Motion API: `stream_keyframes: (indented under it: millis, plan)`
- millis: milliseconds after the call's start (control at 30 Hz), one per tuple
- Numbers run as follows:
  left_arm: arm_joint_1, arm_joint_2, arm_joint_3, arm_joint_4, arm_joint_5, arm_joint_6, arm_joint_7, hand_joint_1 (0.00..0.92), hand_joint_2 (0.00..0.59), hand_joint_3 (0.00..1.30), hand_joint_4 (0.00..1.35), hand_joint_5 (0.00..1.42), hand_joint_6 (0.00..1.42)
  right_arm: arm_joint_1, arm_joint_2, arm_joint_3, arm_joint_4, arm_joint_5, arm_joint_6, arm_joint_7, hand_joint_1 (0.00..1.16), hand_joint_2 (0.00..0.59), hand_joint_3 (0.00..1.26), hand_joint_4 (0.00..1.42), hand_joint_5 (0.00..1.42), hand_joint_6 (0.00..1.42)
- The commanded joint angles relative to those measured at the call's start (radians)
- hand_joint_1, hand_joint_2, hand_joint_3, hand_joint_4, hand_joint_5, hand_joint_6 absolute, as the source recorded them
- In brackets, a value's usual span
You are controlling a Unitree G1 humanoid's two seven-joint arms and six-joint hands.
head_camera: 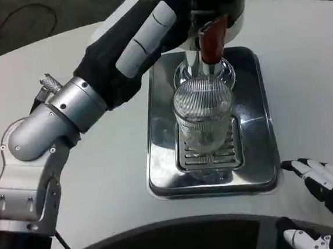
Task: Grasp the cup under the faucet to collect the drink, then remove the cup.
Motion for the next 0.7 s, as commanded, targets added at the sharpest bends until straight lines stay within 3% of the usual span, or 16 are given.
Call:
stream_keyframes:
  millis: [33, 433, 700]
  plan:
    - [-0.029, -0.002, -0.016, 0.020, 0.014, 0.008, -0.018, 0.000, 0.101, 0.24, 0.17, 0.28, 0.27, 0.013, -0.001, -0.010, -0.018, 0.012, -0.002, -0.011, 0.28, 0.412, 0.05, 0.00, 0.00, 0.00]
    - [-0.045, 0.016, -0.062, 0.076, 0.091, -0.033, -0.055, 0.000, 0.084, 0.23, 0.17, 0.27, 0.18, 0.003, 0.000, -0.012, -0.015, 0.020, 0.003, -0.013, 0.27, 0.407, 0.05, 0.00, 0.00, 0.00]
    - [-0.047, 0.028, -0.087, 0.125, 0.152, -0.117, -0.048, 0.000, 0.060, 0.21, 0.14, 0.24, 0.12, -0.005, 0.000, -0.013, -0.013, 0.023, 0.009, -0.013, 0.27, 0.401, 0.05, 0.00, 0.00, 0.00]
